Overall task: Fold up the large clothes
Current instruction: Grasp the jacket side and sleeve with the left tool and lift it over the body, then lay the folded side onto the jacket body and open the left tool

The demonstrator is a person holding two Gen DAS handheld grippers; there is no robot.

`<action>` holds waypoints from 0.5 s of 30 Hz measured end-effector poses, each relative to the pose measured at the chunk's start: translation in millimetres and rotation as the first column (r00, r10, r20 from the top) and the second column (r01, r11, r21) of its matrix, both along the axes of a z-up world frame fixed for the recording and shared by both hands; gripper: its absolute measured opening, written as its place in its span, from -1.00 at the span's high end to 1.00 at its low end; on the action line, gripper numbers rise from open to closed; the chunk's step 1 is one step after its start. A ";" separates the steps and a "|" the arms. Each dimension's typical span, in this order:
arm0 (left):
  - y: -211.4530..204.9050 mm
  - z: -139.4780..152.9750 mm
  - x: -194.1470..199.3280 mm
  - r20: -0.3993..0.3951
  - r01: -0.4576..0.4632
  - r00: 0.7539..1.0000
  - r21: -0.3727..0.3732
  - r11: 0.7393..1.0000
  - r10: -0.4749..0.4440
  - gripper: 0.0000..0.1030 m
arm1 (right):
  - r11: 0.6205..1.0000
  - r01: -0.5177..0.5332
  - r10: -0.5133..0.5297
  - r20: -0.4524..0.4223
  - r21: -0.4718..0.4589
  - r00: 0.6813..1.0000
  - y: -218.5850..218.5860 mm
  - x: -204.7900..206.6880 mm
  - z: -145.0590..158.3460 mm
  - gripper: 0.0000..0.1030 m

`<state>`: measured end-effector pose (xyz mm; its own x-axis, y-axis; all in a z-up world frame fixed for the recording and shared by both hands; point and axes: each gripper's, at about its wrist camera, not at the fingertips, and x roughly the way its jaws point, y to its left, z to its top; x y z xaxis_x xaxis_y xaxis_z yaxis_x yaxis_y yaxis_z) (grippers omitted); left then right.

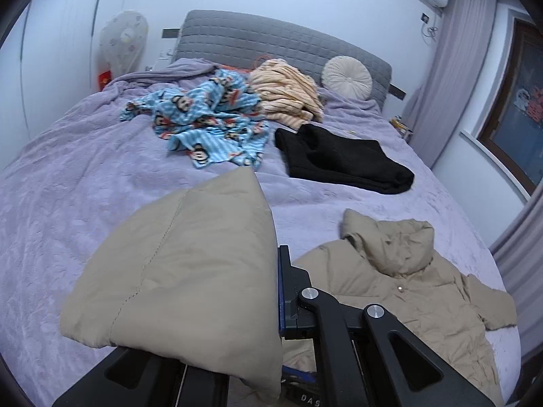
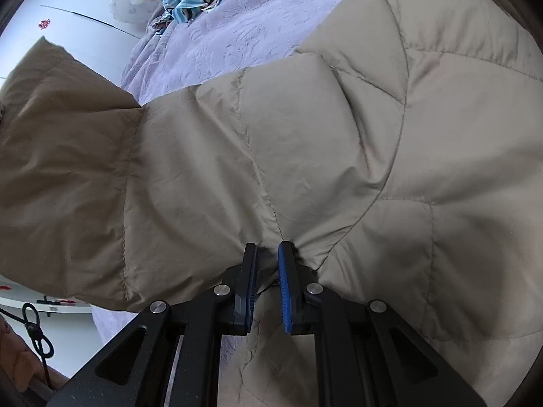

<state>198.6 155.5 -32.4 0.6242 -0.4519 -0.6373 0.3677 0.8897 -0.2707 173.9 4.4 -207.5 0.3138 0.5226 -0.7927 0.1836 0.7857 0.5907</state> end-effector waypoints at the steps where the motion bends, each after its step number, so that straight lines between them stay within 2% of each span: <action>1: -13.8 0.6 -3.1 -0.003 0.023 1.000 -0.007 1.000 -0.023 0.88 | 0.999 0.001 -0.001 -0.008 0.035 1.000 -5.5 -3.1 1.6 0.73; 3: -46.8 4.3 -10.2 -0.009 0.072 0.997 -0.019 0.997 -0.072 0.88 | 0.997 0.004 -0.004 0.000 0.076 1.000 -22.3 -16.8 11.9 0.73; 5: -86.5 7.4 -21.4 -0.005 0.134 0.991 -0.014 0.991 -0.134 0.88 | 0.998 0.014 -0.015 0.025 0.069 1.000 -45.2 -38.2 26.1 0.73; 8: -150.4 -1.5 -40.9 -0.021 0.231 0.973 0.027 0.973 -0.230 0.88 | 0.998 0.055 -0.055 0.050 0.002 0.997 -91.3 -78.7 46.0 0.73; 12: -230.8 -45.4 -62.2 -0.083 0.301 0.953 0.161 0.940 -0.291 0.88 | 0.980 0.152 -0.144 0.068 -0.127 0.987 -166.9 -139.4 69.2 0.73; 15: -273.6 -99.4 -74.5 -0.166 0.328 0.943 0.307 0.894 -0.289 0.86 | 0.956 0.212 -0.205 0.058 -0.202 0.977 -211.3 -170.9 73.4 0.73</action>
